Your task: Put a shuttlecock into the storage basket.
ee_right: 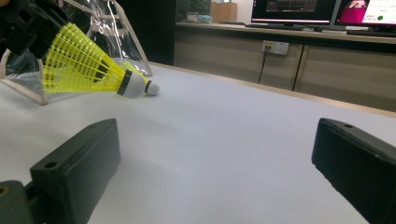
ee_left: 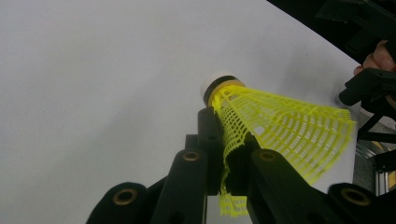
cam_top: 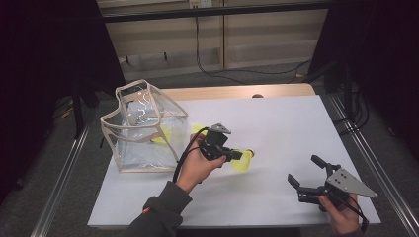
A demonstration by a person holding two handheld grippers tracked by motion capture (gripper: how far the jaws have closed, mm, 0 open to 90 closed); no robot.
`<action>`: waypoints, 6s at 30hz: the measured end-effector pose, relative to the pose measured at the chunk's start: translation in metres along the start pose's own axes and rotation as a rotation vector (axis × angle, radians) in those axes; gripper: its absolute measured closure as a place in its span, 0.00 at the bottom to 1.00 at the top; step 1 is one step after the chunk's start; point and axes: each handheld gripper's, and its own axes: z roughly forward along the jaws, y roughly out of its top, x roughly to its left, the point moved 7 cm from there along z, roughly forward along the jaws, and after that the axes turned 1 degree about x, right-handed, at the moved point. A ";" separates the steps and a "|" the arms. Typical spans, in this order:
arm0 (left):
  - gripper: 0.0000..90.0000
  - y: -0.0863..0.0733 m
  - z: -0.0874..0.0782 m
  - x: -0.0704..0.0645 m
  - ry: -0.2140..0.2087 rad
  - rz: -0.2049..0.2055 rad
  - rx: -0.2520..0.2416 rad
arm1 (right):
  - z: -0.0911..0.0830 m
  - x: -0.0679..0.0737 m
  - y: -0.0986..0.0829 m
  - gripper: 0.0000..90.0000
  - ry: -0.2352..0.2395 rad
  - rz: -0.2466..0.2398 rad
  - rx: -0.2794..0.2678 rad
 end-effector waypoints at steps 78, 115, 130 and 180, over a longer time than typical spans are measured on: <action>0.97 0.029 -0.084 0.022 0.021 -0.062 0.014 | 0.000 0.002 0.001 0.01 0.003 0.000 -0.006; 0.97 0.051 -0.118 0.038 0.067 -0.079 -0.014 | 0.000 0.002 0.001 0.01 0.001 -0.001 -0.010; 0.97 0.059 -0.133 0.046 0.096 -0.085 -0.019 | 0.000 0.002 0.002 0.01 0.000 0.000 -0.011; 0.97 0.069 -0.182 0.075 0.185 -0.130 -0.066 | -0.001 0.002 0.002 0.01 -0.002 0.001 -0.010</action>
